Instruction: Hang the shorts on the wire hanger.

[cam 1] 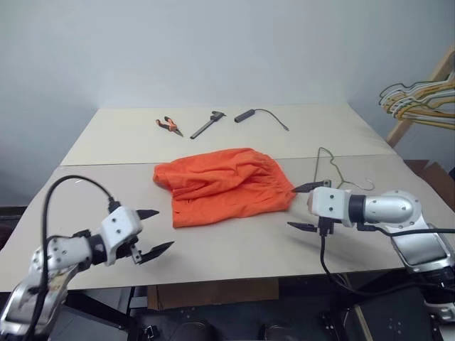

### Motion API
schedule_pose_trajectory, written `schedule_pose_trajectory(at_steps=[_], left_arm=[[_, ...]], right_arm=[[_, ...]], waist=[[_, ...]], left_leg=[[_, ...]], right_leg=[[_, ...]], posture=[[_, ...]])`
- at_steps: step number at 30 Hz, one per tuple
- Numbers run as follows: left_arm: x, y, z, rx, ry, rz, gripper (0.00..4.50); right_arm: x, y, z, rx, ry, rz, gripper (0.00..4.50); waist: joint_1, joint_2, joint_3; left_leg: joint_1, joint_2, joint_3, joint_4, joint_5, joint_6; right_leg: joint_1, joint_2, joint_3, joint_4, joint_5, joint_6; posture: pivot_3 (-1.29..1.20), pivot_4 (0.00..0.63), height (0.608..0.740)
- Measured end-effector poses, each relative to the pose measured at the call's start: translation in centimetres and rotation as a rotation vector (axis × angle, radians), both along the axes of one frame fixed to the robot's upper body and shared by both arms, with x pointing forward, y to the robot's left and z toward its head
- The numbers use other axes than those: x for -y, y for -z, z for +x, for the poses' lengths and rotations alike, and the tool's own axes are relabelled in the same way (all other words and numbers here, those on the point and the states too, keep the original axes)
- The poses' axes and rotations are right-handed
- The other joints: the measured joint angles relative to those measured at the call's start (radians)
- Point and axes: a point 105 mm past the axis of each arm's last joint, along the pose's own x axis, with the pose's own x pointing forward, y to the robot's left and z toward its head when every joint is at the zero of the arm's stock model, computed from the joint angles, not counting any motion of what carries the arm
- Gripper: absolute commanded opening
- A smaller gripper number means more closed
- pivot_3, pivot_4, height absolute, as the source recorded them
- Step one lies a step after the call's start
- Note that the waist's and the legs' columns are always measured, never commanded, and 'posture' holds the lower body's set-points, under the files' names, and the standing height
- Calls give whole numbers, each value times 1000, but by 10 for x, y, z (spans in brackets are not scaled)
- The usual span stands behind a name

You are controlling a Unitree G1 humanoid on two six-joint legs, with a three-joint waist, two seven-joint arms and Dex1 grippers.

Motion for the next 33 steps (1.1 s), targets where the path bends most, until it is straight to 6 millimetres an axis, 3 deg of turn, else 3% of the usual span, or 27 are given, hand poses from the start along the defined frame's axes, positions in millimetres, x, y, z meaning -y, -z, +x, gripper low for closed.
schedule_pose_trajectory(at_steps=[9, 14, 19, 28, 33], left_arm=[[22, 28, 43, -39, 75, 136, 4500], [15, 46, 55, -133, 28, 175, 4500], [12, 51, 54, -221, 52, 186, 2917], [10, 55, 57, -218, 48, 239, 19], [4, 52, 54, -209, 33, 255, 19]], right_arm=[[-4, 7, -9, -13, 46, 21, 4490], [-3, 9, -12, -23, 70, 25, 4490], [-2, 12, -13, -35, 93, 27, 4500], [-3, 13, -11, -10, 112, 17, 4500], [-2, 23, -3, -2, 120, -36, 4500]], waist=[[-21, -1, 0], [-44, -1, 0], [-61, -1, 0], [-63, -1, 0], [-69, -1, 0]], left_leg=[[0, 0, 5, 1, -1, 2], [0, 0, 6, 1, -2, 3], [0, 0, 7, 2, -2, 3], [1, 1, 7, 3, -2, 3], [0, 1, 8, 3, -2, 3]], right_leg=[[0, 1, 3, 0, 1, 2], [0, 1, 4, 0, 2, 3], [0, 1, 5, 0, 2, 3], [0, 1, 7, 1, 2, 4], [-2, 1, 8, 1, 3, 4]], posture=[[-76, 0, 740], [-82, 0, 740], [-92, 0, 740], [-78, 0, 740], [-73, 0, 740]])
